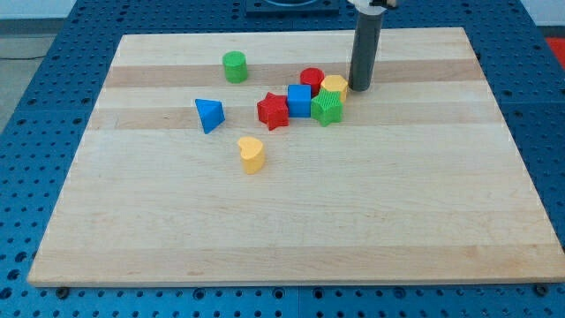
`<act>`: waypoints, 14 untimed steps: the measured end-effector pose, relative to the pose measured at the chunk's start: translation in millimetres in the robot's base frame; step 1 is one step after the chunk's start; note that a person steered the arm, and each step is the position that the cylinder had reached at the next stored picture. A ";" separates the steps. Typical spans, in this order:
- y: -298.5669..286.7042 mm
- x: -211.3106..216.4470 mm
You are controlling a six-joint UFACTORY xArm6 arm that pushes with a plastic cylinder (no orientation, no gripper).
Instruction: Locate the green circle to the top of the red star
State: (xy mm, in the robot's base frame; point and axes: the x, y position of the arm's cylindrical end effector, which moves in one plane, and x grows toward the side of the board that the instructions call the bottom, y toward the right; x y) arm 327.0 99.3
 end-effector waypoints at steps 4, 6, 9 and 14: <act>-18.3 8.1; -29.5 -54.2; -212.9 -74.0; -200.5 -12.4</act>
State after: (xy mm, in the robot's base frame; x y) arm 314.6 -101.2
